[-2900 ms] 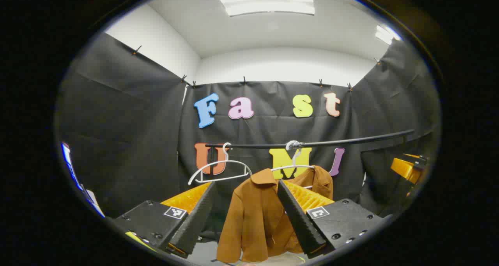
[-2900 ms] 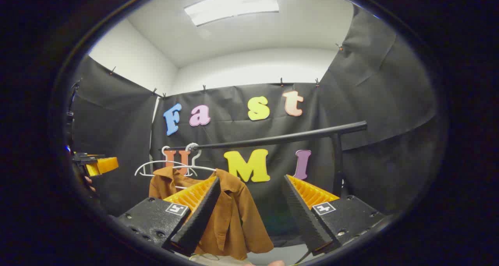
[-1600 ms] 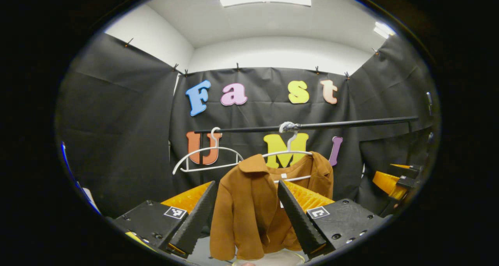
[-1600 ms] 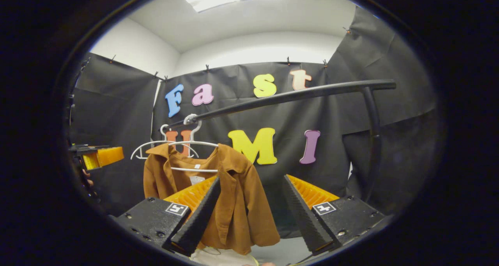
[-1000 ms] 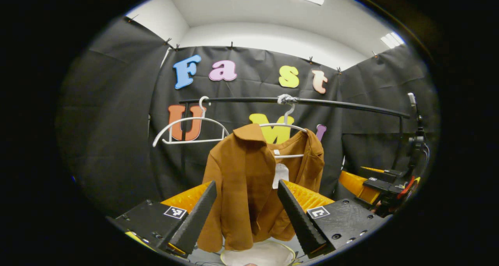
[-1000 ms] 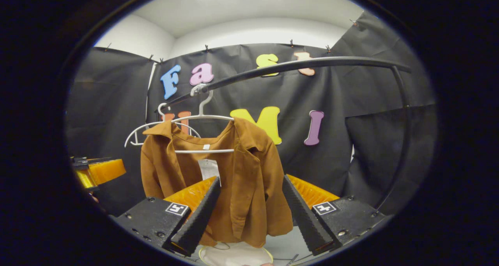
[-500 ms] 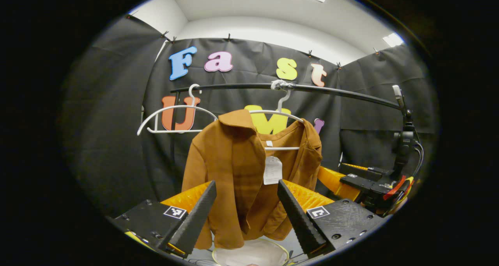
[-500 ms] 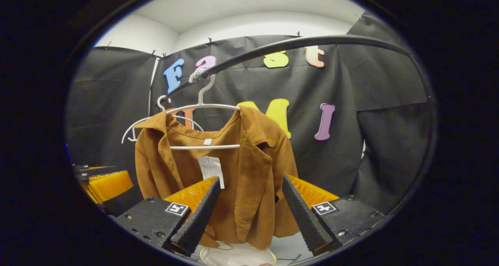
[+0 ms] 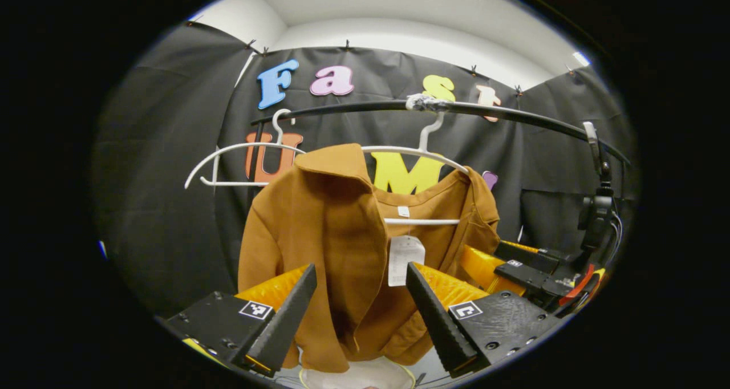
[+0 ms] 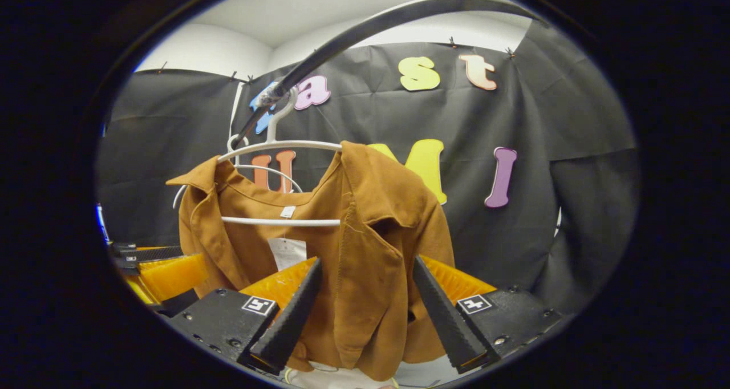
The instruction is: Grasp the clothes on the hanger with both hands and then place them into the laundry hamper below.
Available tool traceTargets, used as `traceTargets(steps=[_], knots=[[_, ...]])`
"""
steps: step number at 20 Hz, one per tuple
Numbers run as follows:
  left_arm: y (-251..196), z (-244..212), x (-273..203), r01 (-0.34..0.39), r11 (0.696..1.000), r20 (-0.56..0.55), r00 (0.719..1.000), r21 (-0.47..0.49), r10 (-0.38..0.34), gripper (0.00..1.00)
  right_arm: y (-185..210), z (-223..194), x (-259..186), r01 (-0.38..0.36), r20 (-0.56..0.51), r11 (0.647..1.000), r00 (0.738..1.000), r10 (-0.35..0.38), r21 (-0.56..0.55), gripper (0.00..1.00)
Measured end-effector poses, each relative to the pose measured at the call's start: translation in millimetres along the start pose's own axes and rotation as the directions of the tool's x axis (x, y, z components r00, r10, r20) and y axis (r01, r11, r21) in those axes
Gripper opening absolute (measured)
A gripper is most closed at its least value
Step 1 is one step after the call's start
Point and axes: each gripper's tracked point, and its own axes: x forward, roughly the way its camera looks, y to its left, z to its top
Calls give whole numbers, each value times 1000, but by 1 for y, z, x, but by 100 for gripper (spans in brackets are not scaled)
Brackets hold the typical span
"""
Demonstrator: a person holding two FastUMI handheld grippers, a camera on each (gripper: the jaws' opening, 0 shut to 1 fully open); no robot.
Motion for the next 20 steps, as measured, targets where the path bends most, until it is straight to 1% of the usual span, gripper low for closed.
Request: traceTargets(steps=[1,2,5,6,9,10,11,12,13,14,17,18,19,20], knots=[[2,2,6,-12,1000,7,1000,-4,12,97,0,-2,5,-5,-1,1000,1000,5,0,100],[3,3,12,-23,1000,10,1000,-9,23,91,0,-1,10,-6,-3,1000,1000,6,1,99],[10,4,28,-76,997,11,997,-24,76,91,3,-3,24,-22,-6,1000,1000,22,-2,99],[11,4,33,-83,996,11,996,-36,83,91,4,-2,29,-23,-5,1000,1000,23,-6,100],[19,4,48,-124,991,17,992,-50,125,100,5,-4,40,-21,-1,999,1000,21,-31,100],[23,3,52,-140,989,16,990,-48,141,90,4,-5,45,-15,-1,999,1000,15,-42,100],[25,3,56,-154,987,18,988,-45,155,100,5,-4,48,-15,2,999,1000,15,-51,100],[26,2,60,-162,986,18,986,-41,163,95,5,-5,51,-14,5,998,1000,14,-60,99],[29,2,64,-173,984,25,984,-34,174,95,4,-5,53,-13,11,998,1000,13,-67,99],[32,3,66,-185,982,32,982,-23,186,100,2,-5,55,-5,11,997,1000,6,-72,99],[45,1,72,-230,973,30,973,16,230,88,-1,-7,59,17,14,994,1000,-16,-104,99],[45,0,73,-234,972,27,972,16,233,84,-2,-7,60,24,20,993,1000,-22,-119,96],[44,-1,72,-232,973,22,973,18,232,80,-4,-8,60,34,21,990,999,-31,-135,92],[46,-2,73,-232,972,18,973,20,232,69,-6,-8,60,40,26,988,999,-37,-146,89]])
